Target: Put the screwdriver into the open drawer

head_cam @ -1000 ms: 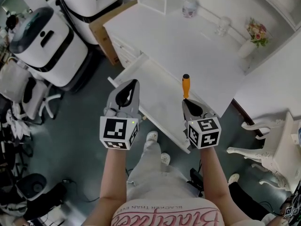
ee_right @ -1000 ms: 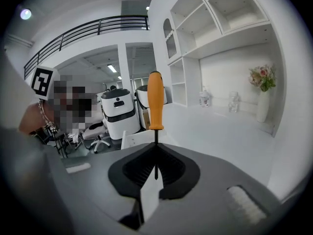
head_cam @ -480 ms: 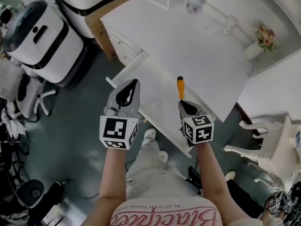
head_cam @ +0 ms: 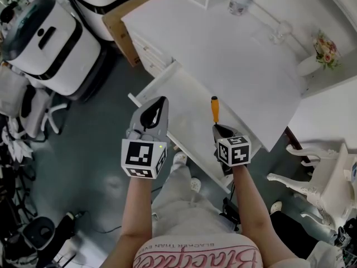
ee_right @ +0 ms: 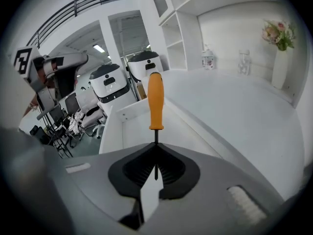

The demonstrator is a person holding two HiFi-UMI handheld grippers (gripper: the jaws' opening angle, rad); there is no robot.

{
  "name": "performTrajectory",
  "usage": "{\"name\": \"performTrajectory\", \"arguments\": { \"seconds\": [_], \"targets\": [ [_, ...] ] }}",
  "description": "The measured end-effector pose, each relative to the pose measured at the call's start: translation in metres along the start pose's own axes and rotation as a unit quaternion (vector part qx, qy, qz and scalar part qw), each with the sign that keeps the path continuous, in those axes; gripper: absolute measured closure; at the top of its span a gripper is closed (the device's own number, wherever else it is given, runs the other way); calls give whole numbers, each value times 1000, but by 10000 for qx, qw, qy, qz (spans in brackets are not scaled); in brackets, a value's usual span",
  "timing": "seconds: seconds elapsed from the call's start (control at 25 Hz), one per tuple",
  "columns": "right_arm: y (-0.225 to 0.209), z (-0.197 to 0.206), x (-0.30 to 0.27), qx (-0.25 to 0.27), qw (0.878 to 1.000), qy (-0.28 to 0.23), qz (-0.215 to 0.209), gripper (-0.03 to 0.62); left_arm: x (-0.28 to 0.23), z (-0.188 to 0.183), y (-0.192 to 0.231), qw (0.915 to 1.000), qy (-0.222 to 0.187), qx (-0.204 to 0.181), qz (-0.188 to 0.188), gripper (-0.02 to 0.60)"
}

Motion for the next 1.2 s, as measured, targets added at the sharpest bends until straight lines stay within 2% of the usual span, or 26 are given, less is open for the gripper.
{"name": "performTrajectory", "arguments": {
  "seconds": [0.68,1.2],
  "targets": [
    [-22,54,-47,-769,9927,869,315,584,-32,27,14,9990,346,77,281,565],
    [-33,89,-63,-1547,9747,1447,717,583,-46,42,22,9973,554,128,461,565]
  ]
}}
Point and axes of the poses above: the fingertips, and each gripper's own axes: x backward along the fingers, y to its left, z out of its underside, the point moved 2 cm from there along x, backward along the fingers, and after that the axes turned 11 degrees about -y, right-handed, at the moved point
